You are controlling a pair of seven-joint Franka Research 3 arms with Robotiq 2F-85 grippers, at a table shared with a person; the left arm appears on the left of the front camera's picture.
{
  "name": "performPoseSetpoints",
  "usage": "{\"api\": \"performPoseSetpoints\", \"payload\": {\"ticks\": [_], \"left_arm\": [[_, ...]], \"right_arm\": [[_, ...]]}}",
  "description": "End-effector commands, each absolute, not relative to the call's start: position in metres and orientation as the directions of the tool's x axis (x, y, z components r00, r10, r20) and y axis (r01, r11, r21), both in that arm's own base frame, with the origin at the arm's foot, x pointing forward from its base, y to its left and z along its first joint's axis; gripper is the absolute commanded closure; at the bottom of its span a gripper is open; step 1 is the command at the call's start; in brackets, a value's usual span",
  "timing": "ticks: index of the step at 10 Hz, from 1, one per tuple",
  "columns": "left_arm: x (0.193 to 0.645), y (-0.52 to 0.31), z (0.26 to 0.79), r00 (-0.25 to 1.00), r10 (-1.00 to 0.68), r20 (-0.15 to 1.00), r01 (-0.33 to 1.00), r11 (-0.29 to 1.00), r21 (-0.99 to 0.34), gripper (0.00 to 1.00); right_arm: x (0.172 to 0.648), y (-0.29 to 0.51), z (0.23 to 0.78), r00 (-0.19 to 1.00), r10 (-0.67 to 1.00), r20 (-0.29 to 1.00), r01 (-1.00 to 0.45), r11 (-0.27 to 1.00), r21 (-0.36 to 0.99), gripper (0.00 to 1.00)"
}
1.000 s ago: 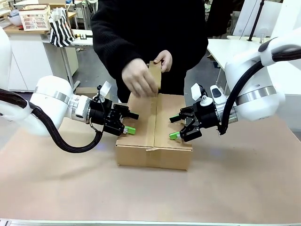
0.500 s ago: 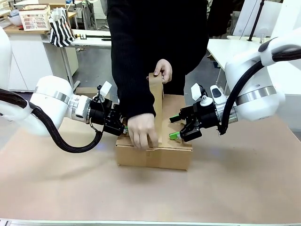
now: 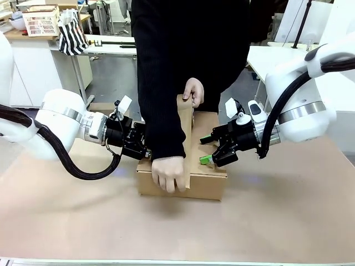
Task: Pack the gift set into the box.
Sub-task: Press and hold the closed box until the human finishes sealing it.
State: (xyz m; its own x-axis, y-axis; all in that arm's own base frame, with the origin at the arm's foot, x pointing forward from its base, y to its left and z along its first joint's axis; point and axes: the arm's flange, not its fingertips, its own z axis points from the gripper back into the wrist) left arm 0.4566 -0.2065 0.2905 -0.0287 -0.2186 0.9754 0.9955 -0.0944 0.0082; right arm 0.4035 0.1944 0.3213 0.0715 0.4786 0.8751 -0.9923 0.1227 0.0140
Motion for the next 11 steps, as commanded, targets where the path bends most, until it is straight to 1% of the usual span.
{"api": "performPoseSetpoints", "payload": {"ticks": [1,11], "left_arm": [[0.4566,-0.206,0.2907,-0.036,-0.221,0.975,0.996,-0.093,0.016,0.0],[0.4566,-0.206,0.2907,-0.036,-0.221,0.975,0.996,-0.093,0.016,0.0]], "right_arm": [[0.4036,0.1938,0.3194,0.058,0.476,0.877,-0.991,0.134,-0.007,0.0],[0.4036,0.1938,0.3194,0.058,0.476,0.877,-0.991,0.134,-0.007,0.0]]}}
